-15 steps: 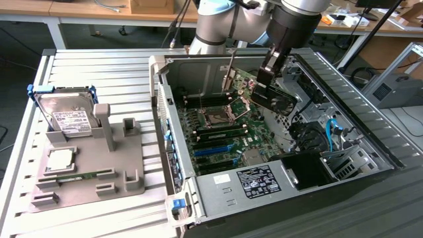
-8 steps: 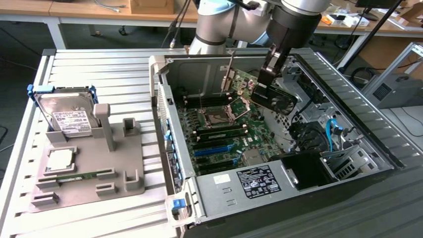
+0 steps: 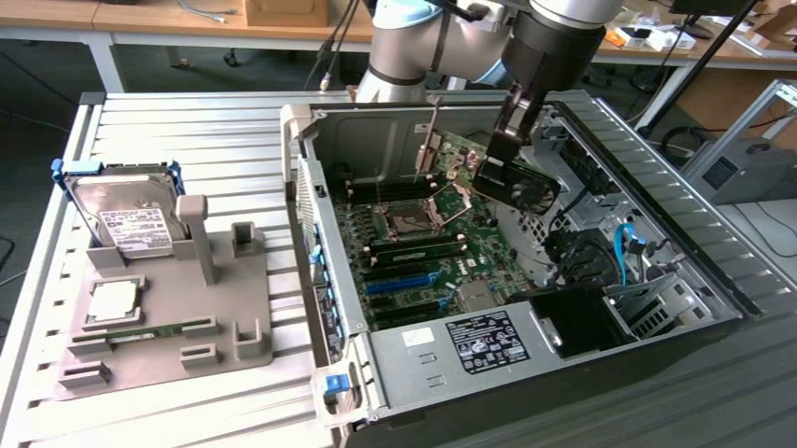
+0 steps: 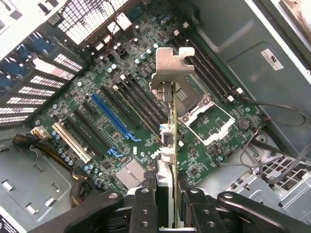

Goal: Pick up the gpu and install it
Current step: 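Insert the gpu into the slot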

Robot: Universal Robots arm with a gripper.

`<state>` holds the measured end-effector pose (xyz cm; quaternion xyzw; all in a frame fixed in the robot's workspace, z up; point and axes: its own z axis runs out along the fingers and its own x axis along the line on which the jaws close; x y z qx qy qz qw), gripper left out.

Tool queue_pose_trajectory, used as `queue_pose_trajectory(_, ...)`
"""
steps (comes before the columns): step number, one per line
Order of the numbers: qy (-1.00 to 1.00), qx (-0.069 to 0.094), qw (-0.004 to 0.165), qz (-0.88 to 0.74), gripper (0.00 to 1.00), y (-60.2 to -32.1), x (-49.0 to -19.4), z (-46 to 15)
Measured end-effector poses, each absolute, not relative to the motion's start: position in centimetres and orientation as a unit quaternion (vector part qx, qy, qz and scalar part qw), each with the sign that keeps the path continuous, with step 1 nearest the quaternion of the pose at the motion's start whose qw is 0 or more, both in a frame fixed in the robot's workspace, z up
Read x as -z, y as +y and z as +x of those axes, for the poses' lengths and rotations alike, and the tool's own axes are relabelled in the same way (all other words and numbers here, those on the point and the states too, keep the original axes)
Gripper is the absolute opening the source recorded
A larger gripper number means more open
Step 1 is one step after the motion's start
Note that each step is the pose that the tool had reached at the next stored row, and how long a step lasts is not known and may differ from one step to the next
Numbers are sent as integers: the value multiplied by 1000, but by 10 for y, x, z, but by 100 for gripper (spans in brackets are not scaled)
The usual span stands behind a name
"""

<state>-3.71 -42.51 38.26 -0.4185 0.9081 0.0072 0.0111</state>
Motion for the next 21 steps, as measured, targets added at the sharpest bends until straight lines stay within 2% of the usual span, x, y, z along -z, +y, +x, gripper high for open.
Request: queue_pose_trajectory(21,877,-8,11,-480,27,-425,-382,-37)
